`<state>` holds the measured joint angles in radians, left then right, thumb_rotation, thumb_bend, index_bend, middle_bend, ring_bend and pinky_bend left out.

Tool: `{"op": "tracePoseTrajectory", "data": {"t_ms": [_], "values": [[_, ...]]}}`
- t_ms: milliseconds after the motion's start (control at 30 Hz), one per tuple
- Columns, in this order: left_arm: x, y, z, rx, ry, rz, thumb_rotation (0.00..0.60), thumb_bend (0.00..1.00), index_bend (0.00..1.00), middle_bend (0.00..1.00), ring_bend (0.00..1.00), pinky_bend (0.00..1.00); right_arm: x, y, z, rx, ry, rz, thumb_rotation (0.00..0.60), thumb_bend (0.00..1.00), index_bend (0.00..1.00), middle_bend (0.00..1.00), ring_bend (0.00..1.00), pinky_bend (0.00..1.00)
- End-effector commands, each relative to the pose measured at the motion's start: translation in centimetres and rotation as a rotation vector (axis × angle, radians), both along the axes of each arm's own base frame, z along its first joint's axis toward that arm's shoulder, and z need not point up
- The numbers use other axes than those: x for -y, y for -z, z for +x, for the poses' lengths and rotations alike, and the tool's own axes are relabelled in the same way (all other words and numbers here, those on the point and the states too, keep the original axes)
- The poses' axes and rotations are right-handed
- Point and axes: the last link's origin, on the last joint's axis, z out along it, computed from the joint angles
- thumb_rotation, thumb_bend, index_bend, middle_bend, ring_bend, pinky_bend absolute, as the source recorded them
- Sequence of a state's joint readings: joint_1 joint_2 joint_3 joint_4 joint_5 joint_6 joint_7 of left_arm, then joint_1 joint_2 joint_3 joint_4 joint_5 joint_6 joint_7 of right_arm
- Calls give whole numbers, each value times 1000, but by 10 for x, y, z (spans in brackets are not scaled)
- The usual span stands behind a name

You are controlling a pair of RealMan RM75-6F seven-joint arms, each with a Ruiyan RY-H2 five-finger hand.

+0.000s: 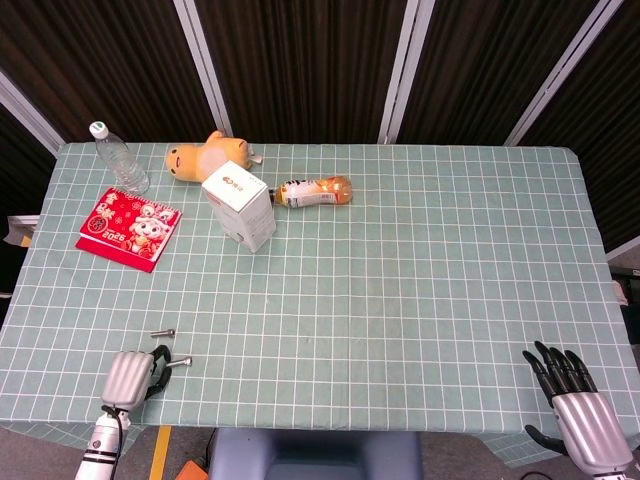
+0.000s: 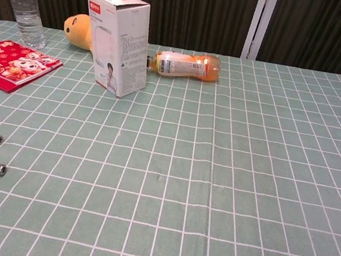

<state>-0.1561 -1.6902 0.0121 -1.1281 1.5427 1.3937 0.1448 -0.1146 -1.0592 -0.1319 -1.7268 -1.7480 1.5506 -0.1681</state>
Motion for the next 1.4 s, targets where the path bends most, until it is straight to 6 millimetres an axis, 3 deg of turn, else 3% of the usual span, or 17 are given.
{"op": "tracePoseTrajectory", "data": {"t_ms": [33, 367, 900, 1133, 1400], "values": [[0, -3, 2, 7, 7, 7, 600, 415, 544, 1000, 1000, 1000, 0, 0, 0, 0, 0, 0, 600, 158, 0, 0, 0, 0], [1, -13, 16, 40, 40, 10, 600, 413, 529, 1000, 1000, 1000, 0, 0, 0, 1, 2, 2, 600, 158, 0, 0, 0, 0], [-4, -8, 36, 57, 72, -20, 600, 408, 514, 1000, 1000, 1000, 2, -2, -1, 2, 8, 0, 600, 158, 0, 0, 0, 0], [-7, -7, 39, 60, 76, -18, 600, 403, 395, 1000, 1000, 1000, 2, -2, -2, 1, 10, -2, 600, 158, 0, 0, 0, 0], [-5, -13, 38, 64, 81, -5, 600, 400, 371, 1000, 1000, 1000, 2, -2, -2, 0, 10, -1, 600, 158, 0, 0, 0, 0]]}}
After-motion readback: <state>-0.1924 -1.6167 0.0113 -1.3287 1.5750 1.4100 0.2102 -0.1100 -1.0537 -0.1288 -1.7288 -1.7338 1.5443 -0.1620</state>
